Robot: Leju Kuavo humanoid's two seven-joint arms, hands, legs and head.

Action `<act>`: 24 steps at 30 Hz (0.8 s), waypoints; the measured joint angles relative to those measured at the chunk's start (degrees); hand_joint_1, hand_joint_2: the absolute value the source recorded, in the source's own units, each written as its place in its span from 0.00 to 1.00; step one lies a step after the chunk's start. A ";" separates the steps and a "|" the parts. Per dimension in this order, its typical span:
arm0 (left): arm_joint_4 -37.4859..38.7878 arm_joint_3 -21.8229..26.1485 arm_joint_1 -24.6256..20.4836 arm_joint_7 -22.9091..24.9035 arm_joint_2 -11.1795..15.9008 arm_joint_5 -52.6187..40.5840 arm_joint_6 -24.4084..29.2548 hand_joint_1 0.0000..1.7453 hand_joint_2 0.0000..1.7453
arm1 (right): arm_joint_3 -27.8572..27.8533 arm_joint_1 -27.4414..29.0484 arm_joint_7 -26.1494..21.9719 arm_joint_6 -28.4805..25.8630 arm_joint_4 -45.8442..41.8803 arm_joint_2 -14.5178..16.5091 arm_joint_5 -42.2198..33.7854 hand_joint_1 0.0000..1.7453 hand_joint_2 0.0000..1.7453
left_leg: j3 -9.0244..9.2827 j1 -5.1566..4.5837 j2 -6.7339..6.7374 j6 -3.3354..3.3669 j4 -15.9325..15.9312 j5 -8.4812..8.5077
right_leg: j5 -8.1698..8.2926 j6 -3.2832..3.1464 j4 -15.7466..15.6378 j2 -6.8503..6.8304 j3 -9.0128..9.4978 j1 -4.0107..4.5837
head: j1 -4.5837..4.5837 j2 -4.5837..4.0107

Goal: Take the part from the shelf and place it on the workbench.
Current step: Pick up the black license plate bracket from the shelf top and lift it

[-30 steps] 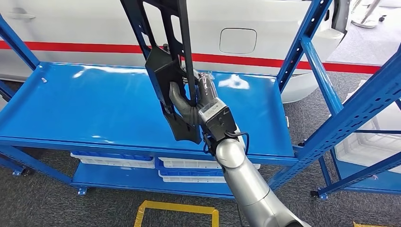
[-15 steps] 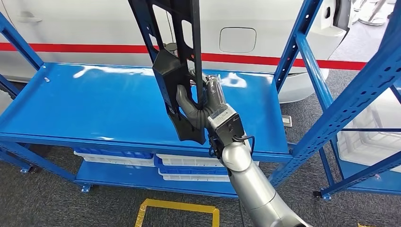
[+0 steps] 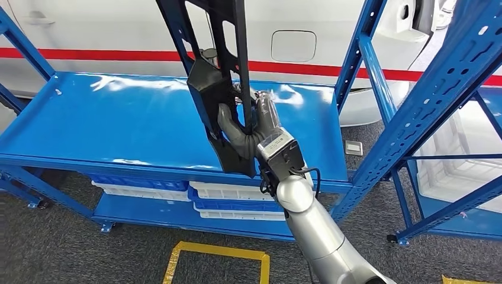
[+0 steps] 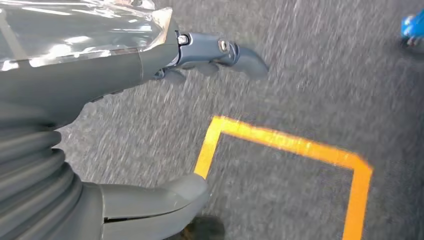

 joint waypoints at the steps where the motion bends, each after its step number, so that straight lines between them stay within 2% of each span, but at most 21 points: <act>1: -0.04 0.01 -0.02 0.02 0.04 -0.07 0.03 0.00 1.00 | 0.06 -0.07 0.02 -0.13 0.00 -0.03 -0.08 1.00 1.00 | -0.01 -0.13 -0.03 0.20 -0.52 0.48 | 0.19 0.35 -0.09 -0.06 -0.06 -0.07 | -0.04 0.00; 3: -0.07 0.03 -0.10 0.09 0.03 -0.16 0.05 0.00 1.00 | 0.15 -0.18 0.03 -0.39 0.00 -0.17 -0.27 1.00 1.00 | 0.13 0.17 0.14 0.51 -1.98 1.64 | -0.63 0.63 1.06 0.04 -0.96 0.13 | 0.02 0.00; 4: -0.07 0.04 -0.18 0.13 -0.03 -0.26 0.04 0.00 1.00 | 0.17 -0.27 0.03 -0.48 0.00 -0.28 -0.38 1.00 1.00 | 0.01 0.43 0.24 0.59 -2.63 2.31 | -1.95 0.51 3.05 0.16 -1.94 0.20 | 0.05 0.00; 6: -0.08 0.04 -0.30 0.24 -0.21 -0.59 -0.03 0.00 1.00 | 0.23 -0.38 0.04 -0.58 0.04 -0.56 -0.56 1.00 1.00 | -0.84 0.67 0.30 0.58 -2.98 3.24 | -5.83 0.26 10.15 0.36 -4.81 -0.15 | 0.10 0.00; 7: -0.09 0.04 -0.33 0.28 -0.31 -0.74 -0.07 0.00 1.00 | 0.26 -0.32 0.04 -0.61 0.13 -0.71 -0.67 1.00 1.00 | -1.36 0.73 0.30 0.38 -2.95 3.59 | -7.32 0.47 13.62 0.39 -6.01 -0.41 | 0.08 0.00; 8: -0.09 0.04 -0.32 0.33 -0.43 -0.86 -0.09 0.00 1.00 | 0.29 -0.22 0.04 -0.64 0.25 -0.84 -0.80 1.00 1.00 | -1.86 0.82 0.30 0.15 -2.92 3.93 | -8.07 0.94 15.61 0.39 -6.43 -0.69 | 0.09 0.00; 9: -0.09 0.04 -0.32 0.34 -0.51 -0.92 -0.10 0.00 1.00 | 0.32 -0.16 0.02 -0.69 0.40 -0.96 -0.93 1.00 1.00 | -2.29 0.95 0.30 -0.12 -2.86 4.25 | -7.88 1.63 15.33 0.38 -5.72 -0.99 | 0.08 0.00; 10: -0.09 0.04 -0.33 0.36 -0.58 -0.97 -0.10 0.00 1.00 | 0.34 -0.12 -0.01 -0.74 0.54 -1.04 -1.07 1.00 1.00 | -2.67 1.15 0.29 -0.42 -2.72 4.51 | -6.88 2.48 12.56 0.36 -3.75 -1.34 | 0.08 0.00; 11: -0.09 0.04 -0.36 0.37 -0.60 -1.01 -0.10 0.00 1.00 | 0.37 -0.13 -0.07 -0.81 0.62 -1.09 -1.21 1.00 1.00 | -3.06 1.33 0.28 -0.74 -2.41 4.67 | -5.60 3.32 8.10 0.34 -0.94 -1.74 | 0.09 0.00; 12: -0.11 0.04 -0.41 0.40 -0.57 -1.03 -0.09 0.00 1.00 | 0.42 -0.16 -0.15 -0.87 0.68 -1.13 -1.34 1.00 1.00 | -3.51 1.45 0.24 -1.10 -2.01 4.79 | -4.57 3.77 4.09 0.46 1.67 -1.89 | 0.09 0.00; 13: -0.13 0.04 -0.46 0.43 -0.55 -1.03 -0.06 0.00 1.00 | 0.48 -0.16 -0.24 -0.92 0.70 -1.20 -1.46 1.00 1.00 | -3.92 1.48 0.16 -1.48 -1.58 4.91 | -3.78 3.90 1.28 0.63 3.30 -1.92 | 0.09 0.00; 14: -0.14 0.04 -0.51 0.45 -0.52 -1.03 -0.02 0.00 1.00 | 0.53 -0.14 -0.32 -1.00 0.73 -1.28 -1.54 1.00 1.00 | -4.32 1.41 0.04 -1.82 -1.12 5.03 | -3.54 3.68 -0.12 0.81 4.02 -1.90 | 0.09 0.00; 16: -0.15 0.04 -0.55 0.49 -0.52 -1.03 0.06 0.00 1.00 | 0.61 -0.04 -0.42 -1.13 0.79 -1.44 -1.59 1.00 1.00 | -4.87 1.40 -0.22 -2.52 -0.75 5.47 | -3.38 2.74 0.07 1.04 3.31 -1.79 | 0.03 0.00; 17: -0.15 0.04 -0.55 0.50 -0.52 -1.02 0.08 0.00 1.00 | 0.66 -0.06 -0.44 -1.18 0.82 -1.46 -1.60 1.00 1.00 | -5.21 1.53 -0.30 -2.81 -0.48 5.31 | -3.26 2.16 0.01 1.00 3.06 -1.98 | 0.02 0.00; 18: -0.15 0.04 -0.53 0.52 -0.53 -1.02 0.08 0.00 1.00 | 0.73 -0.08 -0.46 -1.20 0.84 -1.45 -1.61 1.00 1.00 | -5.70 1.69 -0.33 -3.10 0.30 4.39 | -2.92 1.52 0.06 0.93 2.71 -2.07 | -0.02 0.00; 19: -0.15 0.04 -0.52 0.53 -0.54 -1.01 0.08 0.00 1.00 | 0.80 -0.10 -0.49 -1.22 0.85 -1.44 -1.61 1.00 1.00 | -6.49 1.81 -0.35 -3.33 2.05 2.67 | -2.51 0.87 0.02 0.85 2.37 -2.16 | -0.02 0.00; 20: -0.15 0.04 -0.53 0.54 -0.54 -1.01 0.09 0.00 1.00 | 0.87 -0.12 -0.55 -1.22 0.86 -1.44 -1.61 1.00 1.00 | -7.65 1.89 -0.35 -3.51 5.03 0.20 | -2.12 0.36 0.01 0.75 1.92 -2.09 | -0.03 0.00; 22: -0.15 0.04 -0.55 0.54 -0.54 -0.93 0.08 0.00 1.00 | 0.95 -0.02 -0.74 -1.22 0.96 -1.45 -1.60 1.00 1.00 | -10.18 1.92 -0.36 -3.81 12.60 -4.32 | -1.39 -0.17 0.05 0.60 0.90 -1.75 | -0.05 0.00; 23: -0.15 0.04 -0.55 0.54 -0.53 -0.87 0.08 0.00 1.00 | 0.98 0.08 -0.89 -1.22 1.03 -1.46 -1.60 1.00 1.00 | -10.75 1.93 -0.35 -3.84 15.19 -5.33 | -1.02 -0.23 0.07 0.56 0.40 -1.58 | -0.05 0.00; 24: -0.15 0.04 -0.54 0.53 -0.54 -0.81 0.08 0.00 1.00 | 0.99 0.21 -1.04 -1.22 1.09 -1.46 -1.60 1.00 1.00 | -10.30 1.93 -0.36 -3.74 15.75 -5.24 | -0.68 -0.19 0.08 0.55 -0.04 -1.44 | -0.05 0.00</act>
